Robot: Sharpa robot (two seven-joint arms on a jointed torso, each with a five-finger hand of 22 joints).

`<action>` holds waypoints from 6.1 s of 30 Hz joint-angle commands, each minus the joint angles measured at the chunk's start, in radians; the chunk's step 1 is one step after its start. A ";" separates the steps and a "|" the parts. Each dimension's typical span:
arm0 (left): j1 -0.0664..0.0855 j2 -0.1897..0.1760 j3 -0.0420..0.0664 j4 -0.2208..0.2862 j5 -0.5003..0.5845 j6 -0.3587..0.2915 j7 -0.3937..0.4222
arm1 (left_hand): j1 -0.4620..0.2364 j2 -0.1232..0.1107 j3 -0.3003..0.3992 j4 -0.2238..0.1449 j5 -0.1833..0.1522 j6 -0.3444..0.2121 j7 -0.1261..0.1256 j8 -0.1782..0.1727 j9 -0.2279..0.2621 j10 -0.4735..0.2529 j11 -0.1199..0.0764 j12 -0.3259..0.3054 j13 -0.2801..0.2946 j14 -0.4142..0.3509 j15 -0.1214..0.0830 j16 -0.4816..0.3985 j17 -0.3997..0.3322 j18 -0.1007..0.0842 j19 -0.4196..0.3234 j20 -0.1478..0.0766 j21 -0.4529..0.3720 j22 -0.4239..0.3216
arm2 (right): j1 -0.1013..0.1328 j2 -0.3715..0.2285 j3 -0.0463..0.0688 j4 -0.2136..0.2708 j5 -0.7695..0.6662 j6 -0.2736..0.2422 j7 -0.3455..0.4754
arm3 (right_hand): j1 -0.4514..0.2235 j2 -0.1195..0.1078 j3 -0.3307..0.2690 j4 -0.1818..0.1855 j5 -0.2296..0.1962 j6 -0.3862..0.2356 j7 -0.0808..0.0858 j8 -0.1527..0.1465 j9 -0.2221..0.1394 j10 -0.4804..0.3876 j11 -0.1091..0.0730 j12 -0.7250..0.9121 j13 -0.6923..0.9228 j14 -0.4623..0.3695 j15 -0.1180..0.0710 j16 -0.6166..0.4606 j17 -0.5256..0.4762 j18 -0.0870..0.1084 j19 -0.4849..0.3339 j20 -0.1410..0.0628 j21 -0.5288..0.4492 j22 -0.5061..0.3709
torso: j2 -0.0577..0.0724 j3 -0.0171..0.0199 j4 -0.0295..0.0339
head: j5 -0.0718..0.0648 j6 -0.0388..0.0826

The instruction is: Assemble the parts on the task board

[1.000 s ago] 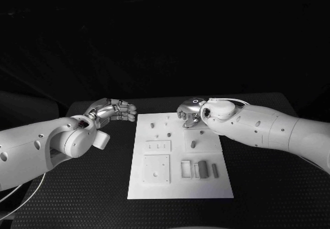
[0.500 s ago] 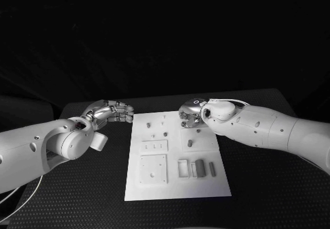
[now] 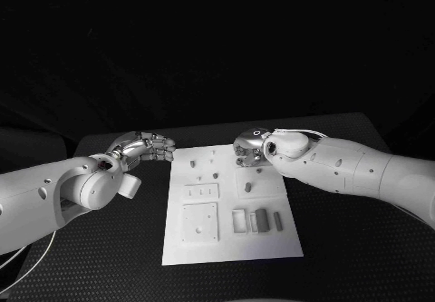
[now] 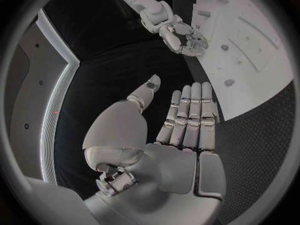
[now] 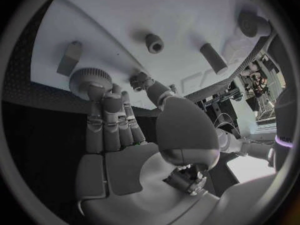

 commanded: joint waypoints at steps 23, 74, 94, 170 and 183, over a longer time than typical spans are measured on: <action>0.001 -0.002 0.001 0.004 0.008 0.013 -0.002 | -0.007 0.000 -0.006 -0.002 0.000 -0.003 0.006 -0.006 -0.002 0.002 0.009 -0.007 -0.002 0.002 -0.003 -0.006 0.003 -0.008 0.004 -0.004 -0.008 -0.002 | -0.026 0.002 -0.009 0.022 -0.012 0.072 0.002 | 0.001 0.016 -0.004 -0.007 0.002 0.038 -0.008 0.014 0.034 0.060 -0.029 0.033 0.090 0.005 -0.030 0.028 -0.020 0.062 -0.001 -0.015 0.031 0.022 | 0.015 0.0077 0.0423 | 0.000 -0.001; 0.004 -0.004 0.001 -0.006 0.008 0.011 -0.006 | -0.006 0.001 -0.008 -0.001 0.000 -0.004 0.007 -0.008 -0.003 0.003 0.009 -0.012 -0.003 0.004 -0.003 -0.010 0.006 -0.009 0.006 -0.006 -0.012 -0.004 | -0.035 0.008 -0.009 0.049 -0.031 0.068 -0.022 | 0.034 0.083 0.001 -0.013 0.003 0.082 -0.025 0.011 0.074 0.090 -0.049 0.044 0.204 -0.004 -0.050 0.056 -0.043 0.062 -0.016 -0.015 0.061 0.021 | 0.026 0.0121 0.0433 | 0.007 -0.001; 0.006 -0.005 0.001 -0.014 0.008 0.008 -0.007 | -0.005 0.001 -0.008 -0.002 0.000 -0.004 0.008 -0.009 -0.003 0.003 0.010 -0.014 -0.003 0.004 -0.004 -0.011 0.007 -0.010 0.007 -0.006 -0.013 -0.005 | -0.022 0.001 0.010 0.088 -0.050 0.016 -0.062 | 0.025 0.091 0.006 -0.012 0.003 0.092 -0.028 0.007 0.080 0.093 -0.051 0.040 0.222 -0.002 -0.051 0.066 -0.045 0.062 -0.014 -0.016 0.070 0.021 | 0.027 0.0121 0.0431 | 0.015 0.008; 0.012 0.035 0.000 -0.044 0.014 0.012 -0.006 | -0.001 0.000 -0.009 -0.001 0.000 -0.006 0.012 -0.014 -0.004 0.006 0.011 -0.023 -0.004 0.006 -0.004 -0.018 0.013 -0.012 0.011 -0.007 -0.019 -0.008 | -0.023 0.233 0.071 -0.077 -0.290 -0.150 -0.140 | 0.004 0.055 0.027 -0.010 0.003 0.111 -0.034 -0.006 0.089 0.107 -0.055 0.027 0.251 0.000 -0.055 0.087 -0.051 0.062 -0.004 -0.024 0.085 0.020 | 0.032 0.0148 0.0443 | 0.049 0.031; 0.012 0.033 0.000 -0.041 0.014 0.011 -0.008 | -0.001 0.000 -0.009 -0.001 0.000 -0.006 0.012 -0.014 -0.004 0.006 0.011 -0.024 -0.004 0.007 -0.004 -0.019 0.013 -0.012 0.012 -0.008 -0.020 -0.008 | -0.032 0.240 0.061 -0.091 -0.312 -0.170 -0.168 | 0.004 0.056 0.029 -0.009 0.003 0.113 -0.034 -0.006 0.090 0.109 -0.056 0.026 0.253 0.001 -0.056 0.090 -0.051 0.062 -0.003 -0.024 0.087 0.020 | 0.033 0.0159 0.0443 | 0.052 0.033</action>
